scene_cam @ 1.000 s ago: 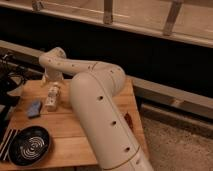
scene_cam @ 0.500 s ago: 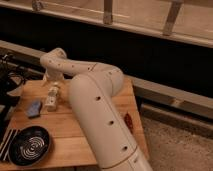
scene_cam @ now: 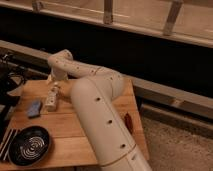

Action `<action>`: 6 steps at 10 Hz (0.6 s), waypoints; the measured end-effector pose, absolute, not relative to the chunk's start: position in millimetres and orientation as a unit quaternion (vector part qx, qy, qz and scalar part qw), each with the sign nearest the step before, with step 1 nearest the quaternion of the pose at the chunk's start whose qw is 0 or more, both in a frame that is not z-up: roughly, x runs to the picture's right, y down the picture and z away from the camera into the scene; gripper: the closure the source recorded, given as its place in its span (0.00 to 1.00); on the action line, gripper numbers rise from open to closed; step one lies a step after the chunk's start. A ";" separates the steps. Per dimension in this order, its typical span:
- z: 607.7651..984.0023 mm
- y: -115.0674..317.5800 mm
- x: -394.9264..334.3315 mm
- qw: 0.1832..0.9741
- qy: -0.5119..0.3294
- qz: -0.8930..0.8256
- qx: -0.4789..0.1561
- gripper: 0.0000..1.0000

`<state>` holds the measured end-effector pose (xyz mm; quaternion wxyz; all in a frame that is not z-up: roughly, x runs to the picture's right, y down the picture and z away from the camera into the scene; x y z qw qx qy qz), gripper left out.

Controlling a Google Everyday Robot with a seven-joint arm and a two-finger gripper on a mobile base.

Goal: Stand the bottle upright

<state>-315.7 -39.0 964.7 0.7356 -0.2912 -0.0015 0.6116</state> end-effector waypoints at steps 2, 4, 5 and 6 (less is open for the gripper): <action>974.9 -38.7 -320.2 0.734 -0.007 0.610 -0.298 0.20; 985.0 -34.5 -329.8 0.735 -0.007 0.604 -0.309 0.20; 992.9 -29.1 -338.1 0.737 -0.002 0.597 -0.318 0.20; 996.6 -24.5 -345.3 0.739 0.002 0.591 -0.324 0.20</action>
